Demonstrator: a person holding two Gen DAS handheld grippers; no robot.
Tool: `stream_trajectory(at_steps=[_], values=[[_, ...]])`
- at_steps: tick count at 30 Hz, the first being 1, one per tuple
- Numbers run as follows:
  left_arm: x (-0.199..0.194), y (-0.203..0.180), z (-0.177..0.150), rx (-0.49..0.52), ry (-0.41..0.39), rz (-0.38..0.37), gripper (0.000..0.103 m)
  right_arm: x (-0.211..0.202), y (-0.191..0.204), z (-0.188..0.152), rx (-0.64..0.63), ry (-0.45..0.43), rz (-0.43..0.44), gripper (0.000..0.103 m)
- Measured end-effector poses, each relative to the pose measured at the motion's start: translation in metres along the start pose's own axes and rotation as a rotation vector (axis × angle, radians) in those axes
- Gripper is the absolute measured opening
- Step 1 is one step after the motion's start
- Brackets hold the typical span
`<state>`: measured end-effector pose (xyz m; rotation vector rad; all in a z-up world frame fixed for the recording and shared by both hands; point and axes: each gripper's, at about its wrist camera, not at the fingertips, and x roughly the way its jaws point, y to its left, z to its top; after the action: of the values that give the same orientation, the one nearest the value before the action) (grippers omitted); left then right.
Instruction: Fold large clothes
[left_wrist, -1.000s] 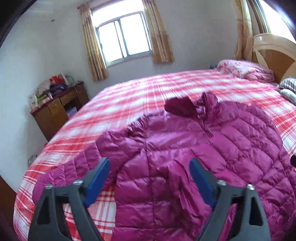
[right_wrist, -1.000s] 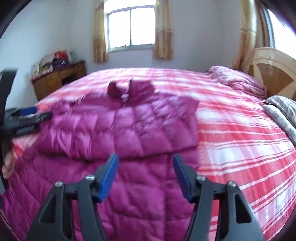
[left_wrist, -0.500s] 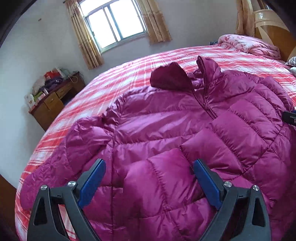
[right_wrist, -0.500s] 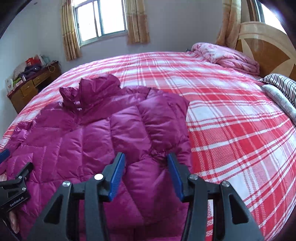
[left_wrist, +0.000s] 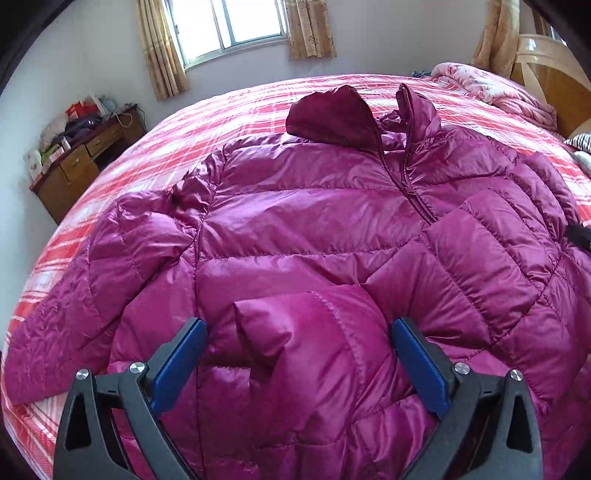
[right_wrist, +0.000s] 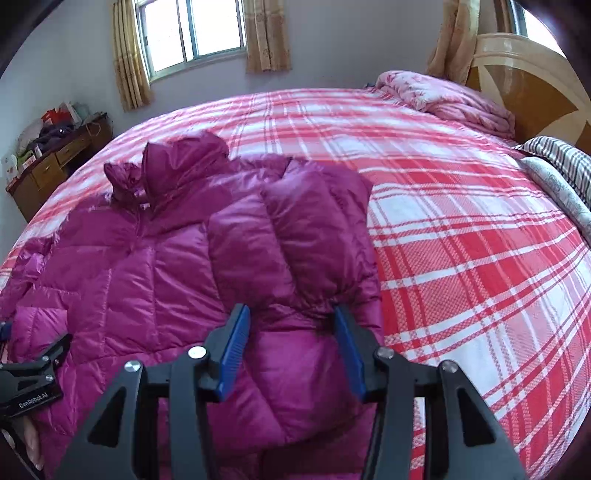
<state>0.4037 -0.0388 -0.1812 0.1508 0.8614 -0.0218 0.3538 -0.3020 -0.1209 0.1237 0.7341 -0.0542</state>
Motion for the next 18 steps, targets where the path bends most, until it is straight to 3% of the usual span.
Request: stream_trajectory(at_steps=[4,12,18], values=[[0.001,0.005,-0.001,-0.028,0.008,-0.029,0.101,-0.001,0.008,0.028,0.013,-0.042,-0.012,0.051],[0.001,0.003,-0.001,-0.025,0.006,-0.024,0.101,0.073,0.009,0.027,0.006,0.126,-0.034,0.052],[0.002,0.003,-0.001,-0.025,0.005,-0.023,0.102,0.073,0.008,0.027,-0.016,0.139,-0.042,0.052]])
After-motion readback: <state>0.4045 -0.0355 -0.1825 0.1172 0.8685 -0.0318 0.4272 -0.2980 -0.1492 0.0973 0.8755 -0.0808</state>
